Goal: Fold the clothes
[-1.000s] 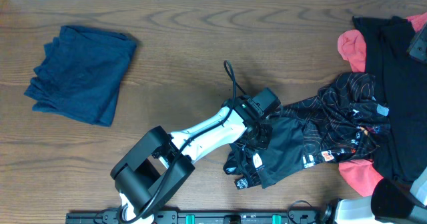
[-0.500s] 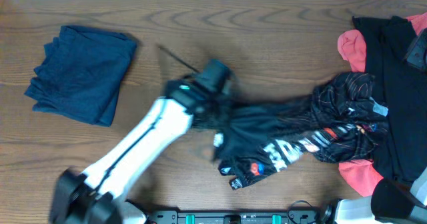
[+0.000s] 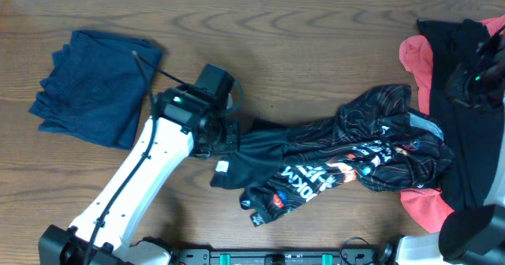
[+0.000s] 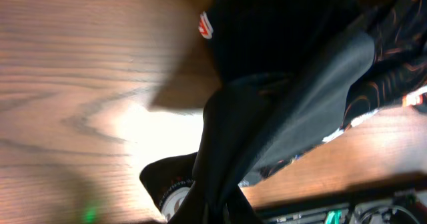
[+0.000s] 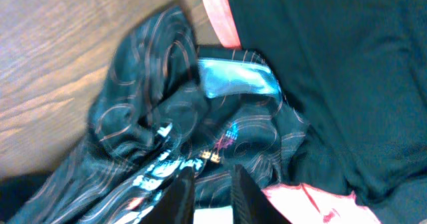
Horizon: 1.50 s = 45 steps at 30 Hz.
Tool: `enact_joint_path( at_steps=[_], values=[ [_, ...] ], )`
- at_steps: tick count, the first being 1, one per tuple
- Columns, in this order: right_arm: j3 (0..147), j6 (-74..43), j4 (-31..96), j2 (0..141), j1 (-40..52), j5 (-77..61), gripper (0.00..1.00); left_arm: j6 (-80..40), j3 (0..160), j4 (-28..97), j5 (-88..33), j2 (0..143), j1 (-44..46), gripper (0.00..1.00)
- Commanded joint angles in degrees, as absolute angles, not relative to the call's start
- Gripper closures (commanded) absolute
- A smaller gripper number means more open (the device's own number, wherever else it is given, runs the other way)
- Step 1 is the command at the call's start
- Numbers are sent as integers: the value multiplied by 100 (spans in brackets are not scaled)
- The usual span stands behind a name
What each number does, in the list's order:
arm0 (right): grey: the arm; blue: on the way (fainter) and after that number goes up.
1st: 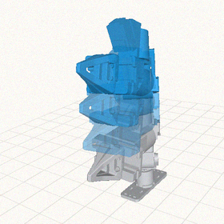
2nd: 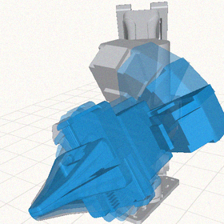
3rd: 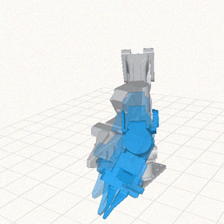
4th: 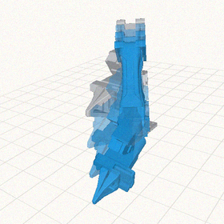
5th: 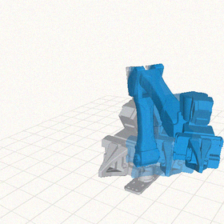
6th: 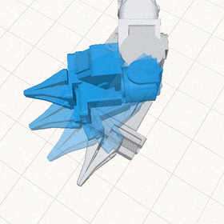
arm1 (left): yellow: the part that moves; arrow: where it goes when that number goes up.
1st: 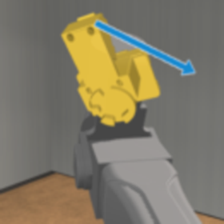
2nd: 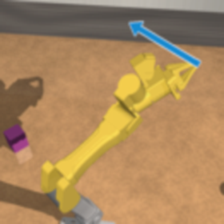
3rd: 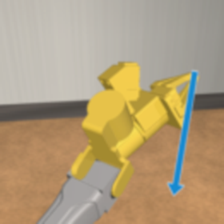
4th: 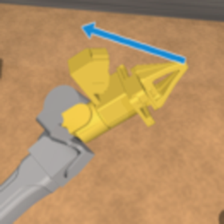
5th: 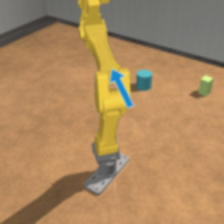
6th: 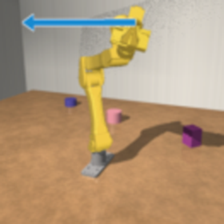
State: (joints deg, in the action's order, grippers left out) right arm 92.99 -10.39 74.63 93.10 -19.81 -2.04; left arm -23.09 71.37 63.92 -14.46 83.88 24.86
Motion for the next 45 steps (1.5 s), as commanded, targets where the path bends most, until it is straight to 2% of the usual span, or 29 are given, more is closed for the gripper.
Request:
enact_joint_path(
  at_steps=[1,17,26,35,36,37,38,39,40,45],
  values=[
    [8672,-1024,6949,9292,-2005,-473,81,-2211,7146,6399,-1258,8335,2281,94],
    [5828,-1068,3328,9299,-1704,-1463,64,-2213,7146,6335,-1260,8337,2241,94],
    [5568,-1140,2864,9817,-1494,-1216,64,-2213,7146,6337,-1260,8337,2241,94],
    [5572,-1197,2635,10125,-1498,-1050,56,-2213,7146,6335,-1260,8337,2241,94],
    [5575,-1199,2633,10125,-1498,-1055,56,-2213,7146,6335,-1260,8337,2241,94],
    [5579,-1199,2633,10125,-1498,-1055,62,-2213,7146,6337,-1260,8337,2241,94],
    [5579,-1197,2637,10125,-1496,-1066,76,-2213,7146,6335,-1258,8337,2241,94],
    [5579,-1197,2641,10125,-1496,-1103,96,-2213,7146,6335,-1260,8337,2241,94],
    [5581,-1219,2650,10125,-1494,-1151,99,-2213,7146,6335,-1258,8337,2241,94],
    [5975,-1238,2908,9933,-1527,-1614,99,-2130,7190,6117,-1232,8335,2171,94]
  ],
)
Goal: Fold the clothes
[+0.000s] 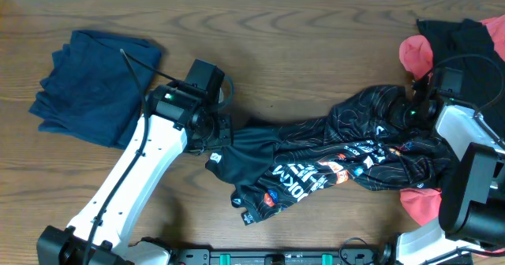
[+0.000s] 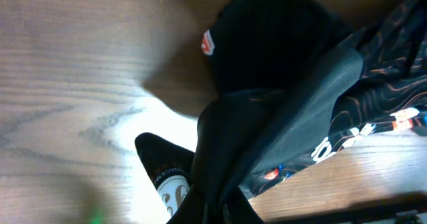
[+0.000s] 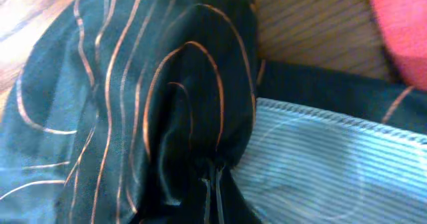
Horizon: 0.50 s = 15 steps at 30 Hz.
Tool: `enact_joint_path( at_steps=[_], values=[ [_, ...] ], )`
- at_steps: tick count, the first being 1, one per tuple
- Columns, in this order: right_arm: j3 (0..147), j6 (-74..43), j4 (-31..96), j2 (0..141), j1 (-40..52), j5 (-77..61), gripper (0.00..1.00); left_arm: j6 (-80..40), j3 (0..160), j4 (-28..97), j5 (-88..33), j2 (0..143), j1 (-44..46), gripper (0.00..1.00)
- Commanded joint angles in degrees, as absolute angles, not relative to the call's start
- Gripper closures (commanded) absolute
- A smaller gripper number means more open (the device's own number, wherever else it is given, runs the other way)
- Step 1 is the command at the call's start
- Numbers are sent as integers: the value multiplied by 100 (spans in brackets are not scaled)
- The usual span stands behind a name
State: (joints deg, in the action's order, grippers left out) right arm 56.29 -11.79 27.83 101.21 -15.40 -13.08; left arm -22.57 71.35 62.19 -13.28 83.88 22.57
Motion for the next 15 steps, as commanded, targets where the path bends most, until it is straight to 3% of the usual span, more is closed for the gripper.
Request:
enact_joint_path(
  at_steps=[1,9,15],
  values=[
    [6163,-1236,3050,9843,-1542,-1610,99,-2012,7266,6025,-1234,8335,2095,94],
    [8809,-1236,4421,9212,-1841,-1586,99,-1868,8637,5535,-1308,8335,838,94],
    [10184,-1157,5404,9181,-1846,-1334,99,-1868,9491,5011,-2545,8335,80,94]
  ],
)
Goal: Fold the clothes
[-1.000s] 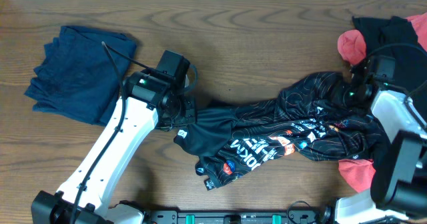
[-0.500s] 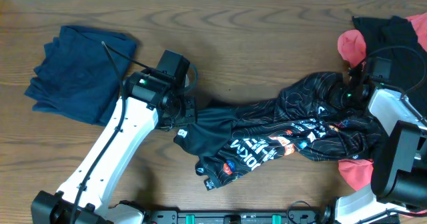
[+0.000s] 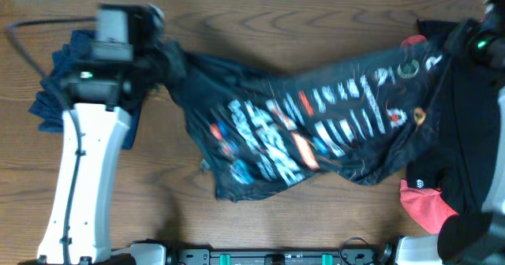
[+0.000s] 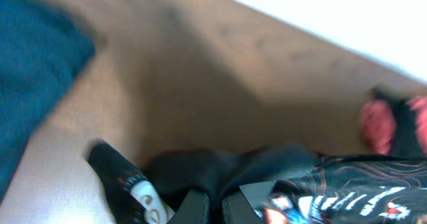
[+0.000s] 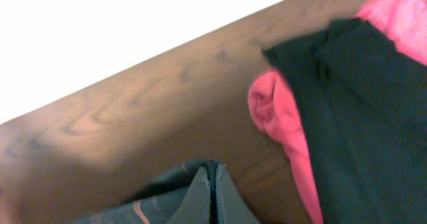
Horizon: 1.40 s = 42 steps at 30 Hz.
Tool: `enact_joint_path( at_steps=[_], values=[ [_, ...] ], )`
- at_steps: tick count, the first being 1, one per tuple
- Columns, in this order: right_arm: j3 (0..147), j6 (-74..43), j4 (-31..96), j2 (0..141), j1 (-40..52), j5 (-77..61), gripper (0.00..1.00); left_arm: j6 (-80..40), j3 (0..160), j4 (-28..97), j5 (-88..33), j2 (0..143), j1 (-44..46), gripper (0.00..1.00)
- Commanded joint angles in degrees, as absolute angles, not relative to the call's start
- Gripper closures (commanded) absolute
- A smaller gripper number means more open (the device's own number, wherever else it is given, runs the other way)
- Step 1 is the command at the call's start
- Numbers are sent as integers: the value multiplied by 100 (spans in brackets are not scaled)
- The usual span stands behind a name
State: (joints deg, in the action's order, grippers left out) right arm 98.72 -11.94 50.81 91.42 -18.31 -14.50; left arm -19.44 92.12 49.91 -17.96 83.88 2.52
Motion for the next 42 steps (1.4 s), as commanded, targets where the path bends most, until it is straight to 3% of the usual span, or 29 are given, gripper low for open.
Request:
enact_joint_path(
  at_steps=[1,8,12,27,33,39,42],
  values=[
    [10276,-1127,5629,9177,-1846,-1330,99,-1868,9539,5105,-2738,8335,43,94],
    [10197,-932,7367,9172,-1844,-451,99,-1500,9478,7087,-2893,8331,32,94],
    [9946,-930,7618,9177,-1848,-32,99,-1107,9397,7975,-2891,8335,32,94],
    [9091,-808,8571,9177,-1841,244,99,-943,9330,8788,-2154,8348,34,94],
    [8119,-832,7312,9177,-1835,-204,99,-991,8886,8414,-2141,8348,34,94],
    [8049,-895,4906,9179,-1831,-1577,99,-1033,8503,6799,-2137,8359,34,94],
    [8055,-897,4434,9170,-1831,-2128,99,-1129,8497,6215,-2137,8374,34,94]
  ],
)
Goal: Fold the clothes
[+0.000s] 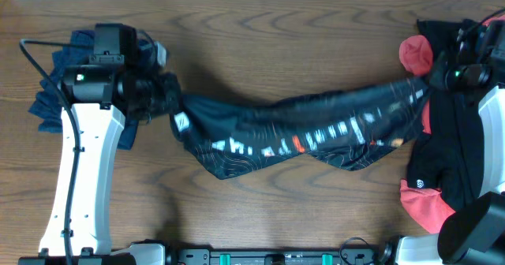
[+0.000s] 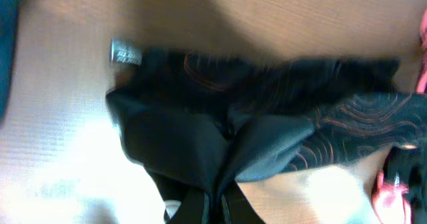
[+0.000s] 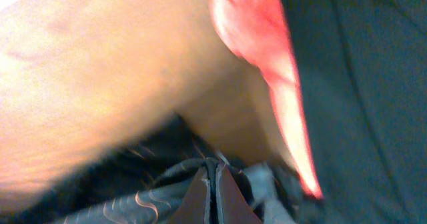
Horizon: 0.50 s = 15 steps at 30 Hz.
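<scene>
A black patterned jersey (image 1: 300,131) with orange lines and printed lettering hangs stretched across the table between my two grippers. My left gripper (image 1: 170,99) is shut on its left end, beside the folded blue garment. In the left wrist view the cloth (image 2: 233,117) bunches into that gripper (image 2: 215,207). My right gripper (image 1: 432,80) is shut on the jersey's right end, and the right wrist view shows its closed tips (image 3: 212,177) pinching a fold of the fabric (image 3: 160,197).
A folded dark blue garment (image 1: 59,83) lies at the far left, partly under the left arm. A heap of black (image 1: 458,147) and red-pink clothes (image 1: 416,52) sits at the right edge. The wooden table (image 1: 276,28) shows behind and in front of the jersey.
The jersey, spread wide and high between the two grippers, now hangs lower as a narrower sagging band. Both grippers have come a little toward the front of the table, still holding its ends.
The jersey lay crumpled at centre right, my left gripper shut on its left part and my right open above it. Then my right gripper was shut on its right part. Both then held it spread wide near the table's back, and now lower.
</scene>
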Tool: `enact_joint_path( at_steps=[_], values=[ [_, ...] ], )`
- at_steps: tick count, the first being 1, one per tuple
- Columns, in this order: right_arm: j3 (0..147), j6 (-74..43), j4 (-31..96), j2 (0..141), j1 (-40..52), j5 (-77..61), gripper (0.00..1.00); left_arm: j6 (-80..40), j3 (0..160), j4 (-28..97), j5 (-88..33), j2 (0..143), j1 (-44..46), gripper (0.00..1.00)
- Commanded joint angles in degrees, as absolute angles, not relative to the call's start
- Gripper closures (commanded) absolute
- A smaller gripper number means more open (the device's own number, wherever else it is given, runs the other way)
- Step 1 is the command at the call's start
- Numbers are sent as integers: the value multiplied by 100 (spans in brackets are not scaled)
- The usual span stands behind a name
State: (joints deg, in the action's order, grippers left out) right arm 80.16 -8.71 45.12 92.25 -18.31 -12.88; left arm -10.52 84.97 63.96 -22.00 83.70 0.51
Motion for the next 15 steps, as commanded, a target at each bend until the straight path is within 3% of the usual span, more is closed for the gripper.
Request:
enact_joint_path(
  at_steps=[1,9,15],
  values=[
    [8055,-895,4534,9166,-1831,-2145,99,-1253,8497,6147,-2139,8374,34,94],
    [7544,-891,6912,9190,-1831,106,99,-1533,8396,7155,-2161,8390,176,94],
    [6652,-893,6766,9190,-1837,242,90,-1529,7898,7262,-2158,8390,508,94]
  ],
)
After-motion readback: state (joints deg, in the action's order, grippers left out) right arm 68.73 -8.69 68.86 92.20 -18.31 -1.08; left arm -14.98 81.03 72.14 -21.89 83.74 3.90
